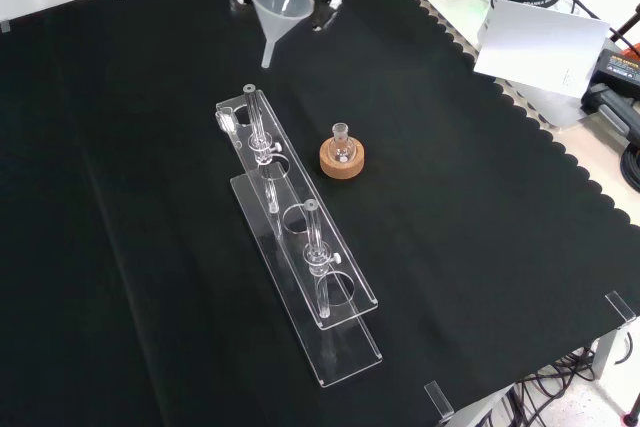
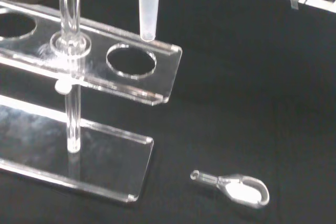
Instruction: Place the funnel on the round-bottom flask.
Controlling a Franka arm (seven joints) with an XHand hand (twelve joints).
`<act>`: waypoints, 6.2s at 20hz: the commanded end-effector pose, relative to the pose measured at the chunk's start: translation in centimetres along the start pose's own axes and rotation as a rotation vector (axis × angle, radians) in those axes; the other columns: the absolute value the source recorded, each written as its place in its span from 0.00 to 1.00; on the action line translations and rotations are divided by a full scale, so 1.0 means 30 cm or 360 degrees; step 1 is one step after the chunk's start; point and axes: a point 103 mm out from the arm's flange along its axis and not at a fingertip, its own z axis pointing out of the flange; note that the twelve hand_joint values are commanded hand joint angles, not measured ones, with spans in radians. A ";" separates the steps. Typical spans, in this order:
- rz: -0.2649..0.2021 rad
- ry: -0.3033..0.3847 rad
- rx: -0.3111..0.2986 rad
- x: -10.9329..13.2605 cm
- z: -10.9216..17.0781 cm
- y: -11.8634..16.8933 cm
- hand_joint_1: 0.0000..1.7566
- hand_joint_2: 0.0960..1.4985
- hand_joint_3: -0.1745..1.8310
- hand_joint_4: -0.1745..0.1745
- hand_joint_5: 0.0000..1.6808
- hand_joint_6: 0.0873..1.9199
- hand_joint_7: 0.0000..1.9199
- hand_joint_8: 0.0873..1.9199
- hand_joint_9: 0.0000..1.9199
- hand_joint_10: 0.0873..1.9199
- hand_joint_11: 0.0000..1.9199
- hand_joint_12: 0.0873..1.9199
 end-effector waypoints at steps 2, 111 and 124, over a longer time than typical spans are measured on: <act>0.0038 0.0025 0.0063 0.028 0.030 -0.138 0.41 0.52 0.35 0.52 0.41 0.33 0.37 0.31 0.57 0.12 0.39 0.58; -0.0036 0.0115 0.0466 0.213 0.604 -0.132 0.40 0.51 0.36 0.50 0.41 0.34 0.35 0.33 0.54 0.15 0.37 0.60; -0.0035 0.0132 0.0464 0.242 0.602 -0.132 0.39 0.51 0.36 0.44 0.34 0.34 0.29 0.34 0.48 0.19 0.33 0.63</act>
